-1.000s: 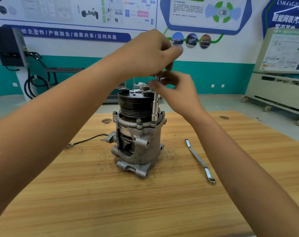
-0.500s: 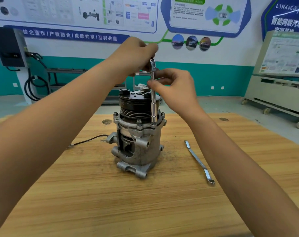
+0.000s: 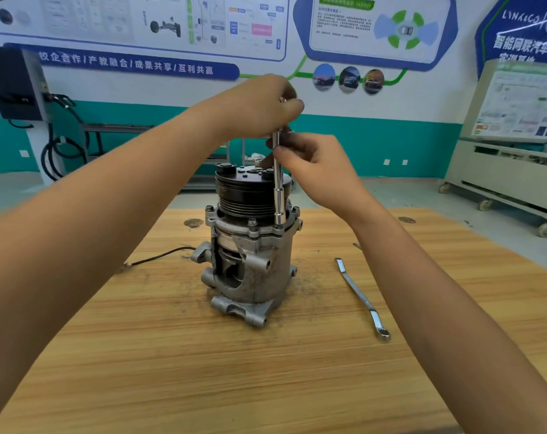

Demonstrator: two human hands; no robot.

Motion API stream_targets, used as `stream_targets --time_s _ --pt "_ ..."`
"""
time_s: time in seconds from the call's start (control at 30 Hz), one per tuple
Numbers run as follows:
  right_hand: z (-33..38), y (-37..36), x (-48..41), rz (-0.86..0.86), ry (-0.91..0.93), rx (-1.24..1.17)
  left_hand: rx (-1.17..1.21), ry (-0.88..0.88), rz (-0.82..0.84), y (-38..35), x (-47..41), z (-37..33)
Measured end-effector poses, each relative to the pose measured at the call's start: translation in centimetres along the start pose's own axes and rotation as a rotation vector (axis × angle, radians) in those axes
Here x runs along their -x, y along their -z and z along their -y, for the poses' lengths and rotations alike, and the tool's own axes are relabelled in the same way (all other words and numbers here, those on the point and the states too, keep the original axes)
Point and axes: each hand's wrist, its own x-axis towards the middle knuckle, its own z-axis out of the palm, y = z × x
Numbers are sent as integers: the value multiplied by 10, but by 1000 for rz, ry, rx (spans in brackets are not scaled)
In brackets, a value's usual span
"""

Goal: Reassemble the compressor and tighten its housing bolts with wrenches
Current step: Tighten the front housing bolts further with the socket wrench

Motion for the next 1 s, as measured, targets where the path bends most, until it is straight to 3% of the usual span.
stream_targets --time_s 0.07,0.13,0.27,0.4,0.47,0.57,0.7,0.77,0.9,1.0 --pt "1 -2 -1 -35 -8 40 -390 -23 -90 2 1 -5" --pt "1 -6 -2 -124 12 119 -430 -79 -167 2 4 -11" --pt "1 -3 0 -245 70 192 -154 -182 -128 2 10 -14" --pt "-5 5 6 -15 -10 84 333 -60 -28 -10 23 -14" --pt "-8 6 7 70 -45 44 585 18 -97 -21 23 -16" --pt "-9 6 8 79 -27 -55 851 61 -208 -32 20 -20" --pt "-4 4 10 49 17 -131 1161 82 -90 -30 18 -14" --pt "-3 1 10 -24 1 -125 1110 65 -49 -26 16 -8" --pt "-5 -1 9 -199 -11 5 743 181 -159 -19 14 5" --pt "-5 -6 9 -253 8 78 948 220 -112 -19 17 10"
